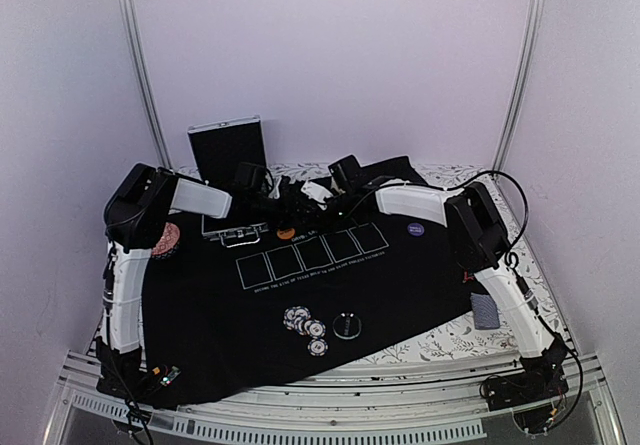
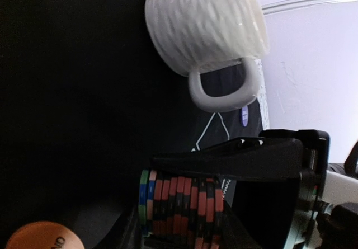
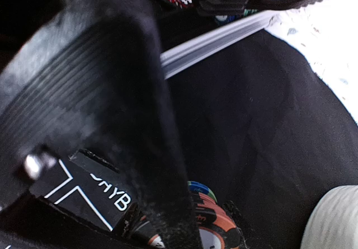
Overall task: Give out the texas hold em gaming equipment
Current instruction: Pass from the left arm to the right
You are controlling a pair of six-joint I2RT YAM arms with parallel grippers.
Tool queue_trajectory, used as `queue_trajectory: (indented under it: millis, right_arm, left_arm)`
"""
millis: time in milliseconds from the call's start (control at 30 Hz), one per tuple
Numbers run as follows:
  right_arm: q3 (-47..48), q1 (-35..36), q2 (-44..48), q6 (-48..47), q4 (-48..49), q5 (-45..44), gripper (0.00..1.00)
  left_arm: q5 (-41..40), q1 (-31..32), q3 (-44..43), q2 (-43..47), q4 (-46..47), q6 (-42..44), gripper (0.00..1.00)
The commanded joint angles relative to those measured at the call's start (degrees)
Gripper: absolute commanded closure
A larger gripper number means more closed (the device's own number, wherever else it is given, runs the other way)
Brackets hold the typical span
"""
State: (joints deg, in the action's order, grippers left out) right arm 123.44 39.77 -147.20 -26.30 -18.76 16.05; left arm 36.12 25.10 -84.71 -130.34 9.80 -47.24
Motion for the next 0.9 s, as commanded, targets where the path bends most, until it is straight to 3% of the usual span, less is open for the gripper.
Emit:
queue_trajectory:
  millis: [0,200,600,767,867]
  right_arm:
    - [2.0,0.0,-2.9,3.3,-0.3,-7.7,0.89]
    - [3.8,0.5,-4.5,3.8,-0.4,-9.0,0.89]
    - [3.9,0.6,-5.3,4.4,-0.9,-10.7,0.92]
    - [3.9,0.6,-5.6,4.6,-1.1,-10.5,0.93]
    - [3.9,0.6,-5.8,4.8,-1.2,-10.4,0.93]
  left_arm:
    - [-7.6,-0.1,-4.2,-1.8,-6.6,4.4,0.91]
    - [-10.5,0.1,-6.4,-3.3,-10.2,7.1,0.84]
    - [-16.9,0.5,-6.6,-1.9,-14.3,10.8,0.56]
    - [-19.0,0.5,-6.7,-0.3,-15.5,12.9,0.39]
    - [-20.2,0.5,-6.7,0.7,-16.4,13.8,0.35]
